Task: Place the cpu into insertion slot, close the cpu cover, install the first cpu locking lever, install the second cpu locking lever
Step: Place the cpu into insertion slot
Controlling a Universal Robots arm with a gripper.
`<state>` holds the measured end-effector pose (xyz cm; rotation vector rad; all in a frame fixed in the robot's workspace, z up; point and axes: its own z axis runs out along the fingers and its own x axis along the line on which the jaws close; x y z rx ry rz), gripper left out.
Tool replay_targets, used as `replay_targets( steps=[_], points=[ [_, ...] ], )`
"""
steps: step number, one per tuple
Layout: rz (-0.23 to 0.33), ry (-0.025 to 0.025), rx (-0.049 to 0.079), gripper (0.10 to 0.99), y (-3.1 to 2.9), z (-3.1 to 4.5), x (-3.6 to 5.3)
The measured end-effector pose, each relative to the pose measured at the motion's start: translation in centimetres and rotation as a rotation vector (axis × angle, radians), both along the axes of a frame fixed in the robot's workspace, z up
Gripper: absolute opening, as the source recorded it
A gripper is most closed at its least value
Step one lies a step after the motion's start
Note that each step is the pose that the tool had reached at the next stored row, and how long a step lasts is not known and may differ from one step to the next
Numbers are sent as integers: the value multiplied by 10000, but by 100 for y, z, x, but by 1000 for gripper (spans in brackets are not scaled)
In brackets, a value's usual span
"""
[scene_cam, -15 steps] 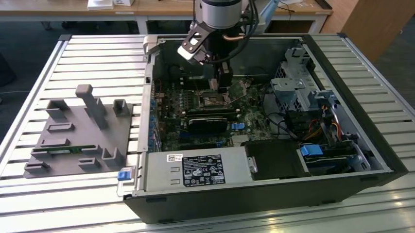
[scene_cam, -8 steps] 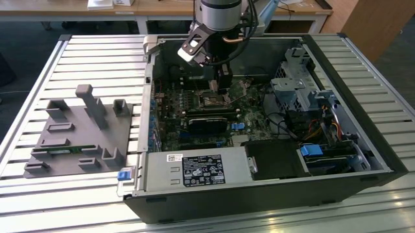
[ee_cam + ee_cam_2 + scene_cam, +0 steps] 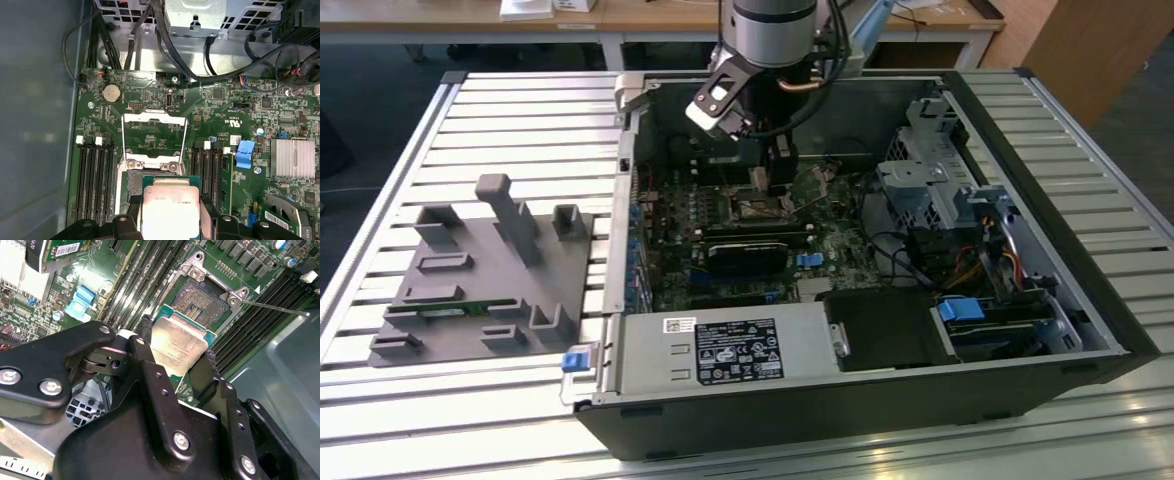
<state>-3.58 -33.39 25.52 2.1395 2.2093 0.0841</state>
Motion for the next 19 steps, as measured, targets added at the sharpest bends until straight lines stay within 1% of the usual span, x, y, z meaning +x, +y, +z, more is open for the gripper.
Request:
replay_targets(
  steps=[9, 15, 19],
  points=[
    [0, 0, -1, 541, 0, -38, 0],
    [-1, 1, -1, 541, 1, -84, 0],
    [-1, 1, -2, 541, 13, -113, -2]
  ],
)
